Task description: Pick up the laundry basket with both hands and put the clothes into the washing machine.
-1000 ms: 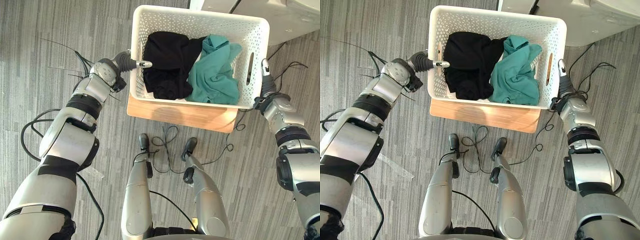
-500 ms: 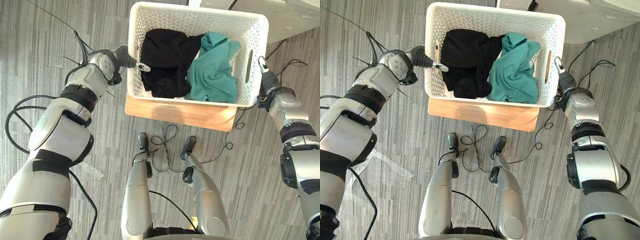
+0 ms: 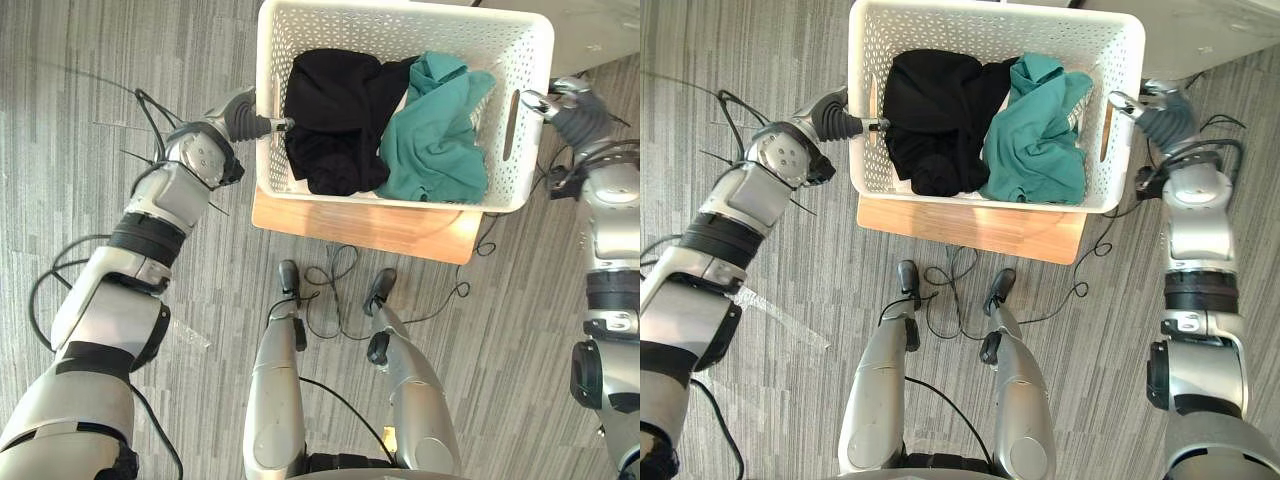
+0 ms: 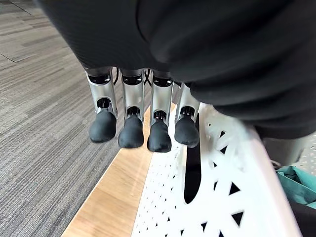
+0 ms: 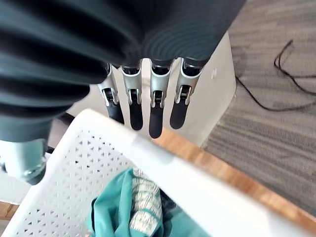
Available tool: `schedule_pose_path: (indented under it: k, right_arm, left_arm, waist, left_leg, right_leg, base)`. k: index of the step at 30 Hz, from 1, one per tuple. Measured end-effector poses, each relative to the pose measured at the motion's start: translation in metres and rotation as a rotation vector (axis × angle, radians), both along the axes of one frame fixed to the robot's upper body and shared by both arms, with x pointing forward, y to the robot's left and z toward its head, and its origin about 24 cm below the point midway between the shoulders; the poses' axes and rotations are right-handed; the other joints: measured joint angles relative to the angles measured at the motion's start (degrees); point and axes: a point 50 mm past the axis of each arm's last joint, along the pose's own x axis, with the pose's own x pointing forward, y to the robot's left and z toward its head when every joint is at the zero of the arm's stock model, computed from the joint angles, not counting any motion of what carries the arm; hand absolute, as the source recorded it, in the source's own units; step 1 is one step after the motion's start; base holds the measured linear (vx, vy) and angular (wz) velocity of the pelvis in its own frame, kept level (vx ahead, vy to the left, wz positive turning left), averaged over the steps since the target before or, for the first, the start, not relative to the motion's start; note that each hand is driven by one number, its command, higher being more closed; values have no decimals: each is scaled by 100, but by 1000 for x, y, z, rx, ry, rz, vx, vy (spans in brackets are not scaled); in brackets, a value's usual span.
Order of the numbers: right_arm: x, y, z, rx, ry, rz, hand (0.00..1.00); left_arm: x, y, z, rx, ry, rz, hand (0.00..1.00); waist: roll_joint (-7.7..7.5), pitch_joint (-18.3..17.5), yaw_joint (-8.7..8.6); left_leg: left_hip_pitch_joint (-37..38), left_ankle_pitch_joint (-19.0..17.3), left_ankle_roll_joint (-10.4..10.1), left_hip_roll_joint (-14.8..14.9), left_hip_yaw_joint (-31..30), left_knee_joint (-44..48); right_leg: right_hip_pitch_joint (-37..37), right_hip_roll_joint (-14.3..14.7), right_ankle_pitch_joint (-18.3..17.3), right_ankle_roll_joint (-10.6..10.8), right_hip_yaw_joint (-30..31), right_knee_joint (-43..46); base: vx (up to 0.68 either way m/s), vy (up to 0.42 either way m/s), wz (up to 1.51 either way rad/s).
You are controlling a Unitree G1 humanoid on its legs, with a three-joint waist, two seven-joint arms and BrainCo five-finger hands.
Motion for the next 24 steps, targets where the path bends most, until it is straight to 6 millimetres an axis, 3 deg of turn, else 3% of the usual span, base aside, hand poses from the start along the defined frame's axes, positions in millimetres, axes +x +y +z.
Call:
schedule_pose_path:
  k: [5,8,11,18,19,24]
  right_arm:
    - [-27,-3,4,-107,-57,-119,100]
    - [-45,-4,23,-188,-137,-185,100]
    - [-52,-2,31,-213,-175,-192,100]
    - [-53,-6,11,-228,-89,-193,100]
    - [-53,-7,10,-228,-83,-192,0]
    - [-54,-13,9,-209,-81,-211,0]
  left_arm:
    - [-10,-3,-14,-81,-12,6,100]
    - [-16,-16,-19,-102,-32,-22,100]
    - [-19,-16,-24,-116,-27,-13,100]
    - [-26,-28,-19,-109,-54,-53,100]
    - [-26,-28,-18,-110,-57,-54,100]
    - [-26,-23,-17,-136,-62,-38,100]
  waist:
    - [0,0,-5]
    - [2,-2,-6]
    - [3,-3,-18]
    - [12,-8,-10]
    - [12,-8,-12]
    - [12,-8,-13]
  left_leg:
    - [28,0,0,-16,7,-11]
    - [45,1,2,-24,6,-16]
    - [55,2,3,-29,7,-17]
    - [54,48,67,-96,-5,-79]
    - [54,48,68,-114,-4,-80]
    - [49,48,68,-126,-15,-80]
  right_leg:
    - [1,-21,-25,35,12,43]
    - [2,-28,-25,34,21,63]
    - [2,-33,-26,32,30,79]
    - [-24,-97,-27,30,9,106]
    - [-24,-118,-27,30,5,112]
    - [-24,-127,-27,29,-7,111]
  base:
    - [23,-6,0]
    - [0,0,0]
    - [0,0,0]
    - [1,0,3]
    - [11,7,5]
    - [10,-1,1]
